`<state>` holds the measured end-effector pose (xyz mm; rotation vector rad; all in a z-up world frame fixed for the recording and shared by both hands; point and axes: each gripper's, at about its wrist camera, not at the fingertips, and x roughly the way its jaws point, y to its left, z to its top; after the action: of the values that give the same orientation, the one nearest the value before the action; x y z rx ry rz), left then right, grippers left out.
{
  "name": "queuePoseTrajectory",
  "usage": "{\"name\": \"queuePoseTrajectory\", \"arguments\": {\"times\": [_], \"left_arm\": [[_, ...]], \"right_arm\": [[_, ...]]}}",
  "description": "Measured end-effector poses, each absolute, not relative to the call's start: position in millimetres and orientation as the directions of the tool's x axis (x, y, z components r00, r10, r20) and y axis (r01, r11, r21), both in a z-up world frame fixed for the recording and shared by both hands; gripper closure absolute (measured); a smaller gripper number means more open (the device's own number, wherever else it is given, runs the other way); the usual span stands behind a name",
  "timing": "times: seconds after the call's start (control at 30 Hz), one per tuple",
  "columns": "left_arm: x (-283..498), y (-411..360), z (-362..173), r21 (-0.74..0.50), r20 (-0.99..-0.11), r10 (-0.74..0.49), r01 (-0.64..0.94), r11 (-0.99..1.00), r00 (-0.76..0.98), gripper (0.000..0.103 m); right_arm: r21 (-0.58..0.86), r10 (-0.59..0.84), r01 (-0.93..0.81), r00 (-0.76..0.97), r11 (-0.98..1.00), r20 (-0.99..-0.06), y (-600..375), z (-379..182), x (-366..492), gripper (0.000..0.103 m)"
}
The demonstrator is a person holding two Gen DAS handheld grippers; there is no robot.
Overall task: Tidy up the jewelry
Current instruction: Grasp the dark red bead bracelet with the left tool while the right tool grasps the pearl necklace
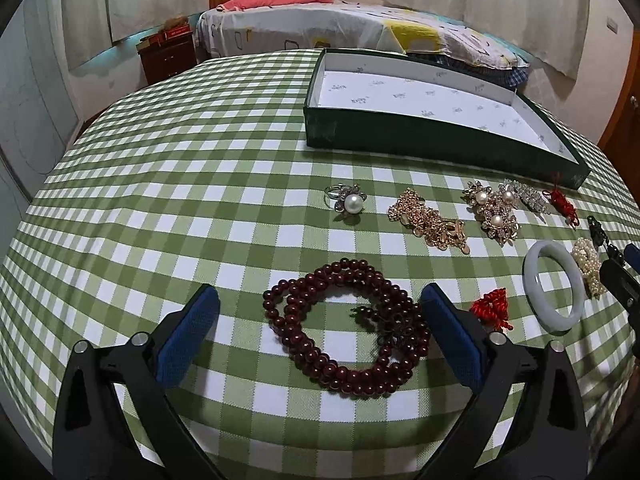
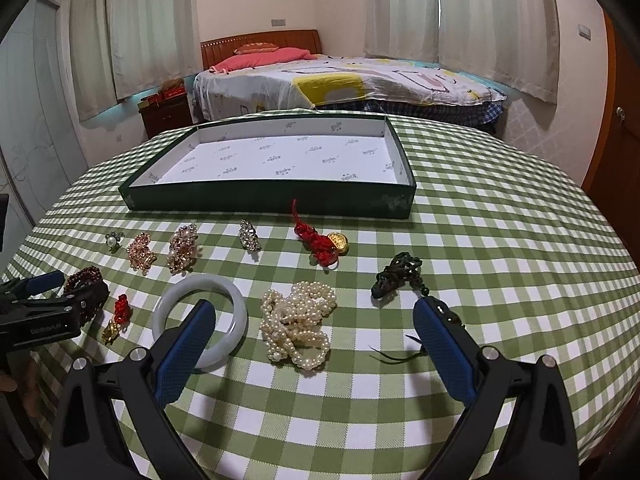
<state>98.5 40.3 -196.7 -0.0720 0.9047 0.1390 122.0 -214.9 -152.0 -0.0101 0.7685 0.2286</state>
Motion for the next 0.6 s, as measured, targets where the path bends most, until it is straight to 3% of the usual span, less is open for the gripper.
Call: {"name": "queuePoseTrajectory", "arguments": {"times": [0.1, 0.17, 0.27, 0.33, 0.37, 0.47, 0.6], "left_arm": [[95.8, 41.2, -193.9, -0.002, -0.771, 0.092, -0.146, 0.989, 0.630, 0.032], [95.4, 41.1, -193.4, -0.006, -0.766, 0.085, -0.139, 0.990, 0.637, 0.036], [92.7, 37.5, -191.9, -0.011, -0.759, 0.065, -0.113, 0.994, 0.648, 0.053], [92.6, 35.5, -191.9, -0.011, -0.756, 0.058, -0.102, 0.995, 0.652, 0.058], [92.3, 34.9, -191.7, -0.012, -0.755, 0.055, -0.098, 0.995, 0.653, 0.060], [91.6, 35.0, -190.6, -0.019, -0.754, 0.049, -0.096, 0.995, 0.655, 0.070], [92.2, 35.3, -190.3, -0.022, -0.754, 0.046, -0.094, 0.995, 0.656, 0.073]], "right_arm": [[0.089, 0.214, -0.212, 0.690, 0.973, -0.692, -216.7, -153.2, 123.6, 0.007], [0.100, 0.225, -0.217, 0.685, 0.971, -0.693, -217.7, -154.0, 124.1, 0.007], [0.108, 0.235, -0.223, 0.684, 0.969, -0.691, -217.3, -153.2, 124.5, 0.012], [0.114, 0.247, -0.236, 0.675, 0.965, -0.695, -216.1, -153.9, 125.6, 0.043], [0.117, 0.248, -0.236, 0.667, 0.965, -0.702, -216.8, -155.0, 127.0, 0.048], [0.130, 0.260, -0.242, 0.649, 0.962, -0.715, -217.1, -158.5, 128.2, 0.049], [0.127, 0.266, -0.256, 0.639, 0.958, -0.722, -214.3, -161.2, 129.4, 0.056]]}}
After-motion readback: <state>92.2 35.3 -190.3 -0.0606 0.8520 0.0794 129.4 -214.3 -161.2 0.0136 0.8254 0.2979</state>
